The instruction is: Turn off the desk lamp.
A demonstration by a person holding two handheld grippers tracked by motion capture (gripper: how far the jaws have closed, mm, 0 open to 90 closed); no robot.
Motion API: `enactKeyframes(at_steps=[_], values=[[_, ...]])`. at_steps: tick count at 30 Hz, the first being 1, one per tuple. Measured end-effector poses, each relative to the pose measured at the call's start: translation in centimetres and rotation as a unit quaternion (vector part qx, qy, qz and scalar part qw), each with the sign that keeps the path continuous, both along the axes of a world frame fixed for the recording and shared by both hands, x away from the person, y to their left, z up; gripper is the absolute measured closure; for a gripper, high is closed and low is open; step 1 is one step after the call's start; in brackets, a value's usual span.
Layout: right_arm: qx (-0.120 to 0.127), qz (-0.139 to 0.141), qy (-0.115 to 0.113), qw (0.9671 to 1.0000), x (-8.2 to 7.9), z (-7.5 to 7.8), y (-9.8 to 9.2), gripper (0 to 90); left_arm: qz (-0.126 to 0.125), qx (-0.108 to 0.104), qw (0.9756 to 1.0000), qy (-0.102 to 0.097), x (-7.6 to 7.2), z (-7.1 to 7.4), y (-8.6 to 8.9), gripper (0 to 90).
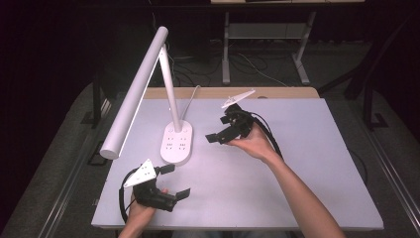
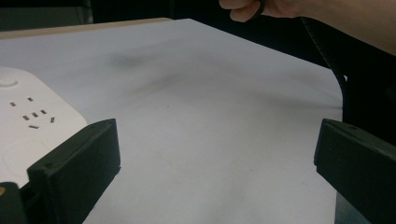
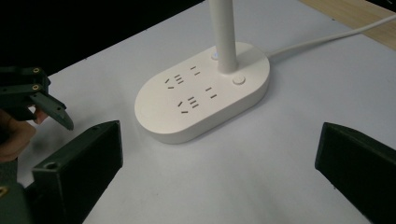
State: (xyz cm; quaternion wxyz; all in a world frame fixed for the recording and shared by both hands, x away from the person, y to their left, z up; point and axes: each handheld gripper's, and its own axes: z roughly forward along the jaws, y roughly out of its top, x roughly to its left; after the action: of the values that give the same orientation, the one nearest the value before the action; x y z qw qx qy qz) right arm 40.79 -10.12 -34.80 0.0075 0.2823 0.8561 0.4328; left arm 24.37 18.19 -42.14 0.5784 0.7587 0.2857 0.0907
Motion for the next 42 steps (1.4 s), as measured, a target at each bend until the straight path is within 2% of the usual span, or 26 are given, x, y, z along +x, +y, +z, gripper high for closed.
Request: enactKeyframes(at_steps=[11,17,19,21,22,25,26,31,32,33,34,35,38,42], values=[[0.005,0.004,0.003,1.0000,1.9,-0.4,1.9,0.8,-0.002,0.000,1.0000,-0.002,0.0,0.0,-0.1,0.0],[0.009,0.002,-0.005,0.9999,2.9,-0.5,3.0,0.9,-0.002,-0.002,1.0000,-0.002,0.1,0.1,0.2,0.0],[0.013,0.007,-0.005,0.9999,3.2,-0.6,3.3,6.7,-0.001,-0.003,1.0000,-0.002,0.0,0.1,0.2,0.0],[0.015,0.012,-0.006,0.9998,3.5,-0.9,3.8,7.9,-0.002,-0.003,1.0000,-0.003,0.1,0.1,0.2,0.0],[0.016,0.012,-0.004,0.9998,3.6,-1.0,4.0,14.0,-0.002,-0.003,1.0000,-0.003,0.1,0.1,0.2,0.0],[0.026,0.015,-0.007,0.9995,3.8,-1.2,4.2,16.5,-0.002,-0.003,1.0000,-0.001,0.1,0.1,0.2,0.0],[0.026,0.018,-0.005,0.9995,4.0,-1.5,4.5,20.8,-0.002,-0.003,1.0000,-0.001,0.0,0.1,0.1,0.0],[0.030,0.021,-0.002,0.9993,4.5,-1.9,5.1,28.3,-0.005,-0.002,1.0000,-0.004,0.1,0.1,0.2,0.0],[0.034,0.022,0.000,0.9992,4.8,-2.1,5.4,32.9,-0.005,-0.002,1.0000,-0.003,0.1,0.1,0.2,0.0],[0.034,0.022,0.000,0.9992,4.8,-2.1,5.4,32.9,-0.005,-0.002,1.0000,-0.002,0.1,0.1,0.1,0.0],[0.036,0.025,0.001,0.9990,5.1,-2.3,5.6,38.3,-0.005,-0.002,1.0000,-0.002,0.1,0.1,0.1,0.0],[0.034,0.025,0.001,0.9991,5.2,-2.5,5.7,38.3,-0.006,-0.002,1.0000,-0.002,0.1,0.1,0.1,0.0],[0.029,0.023,0.006,0.9993,5.6,-2.8,6.0,48.2,-0.005,-0.002,1.0000,-0.003,0.0,0.1,0.2,0.0],[0.030,0.018,0.011,0.9993,6.1,-3.2,6.4,55.6,-0.004,-0.007,1.0000,-0.001,0.1,0.1,0.2,0.0]])
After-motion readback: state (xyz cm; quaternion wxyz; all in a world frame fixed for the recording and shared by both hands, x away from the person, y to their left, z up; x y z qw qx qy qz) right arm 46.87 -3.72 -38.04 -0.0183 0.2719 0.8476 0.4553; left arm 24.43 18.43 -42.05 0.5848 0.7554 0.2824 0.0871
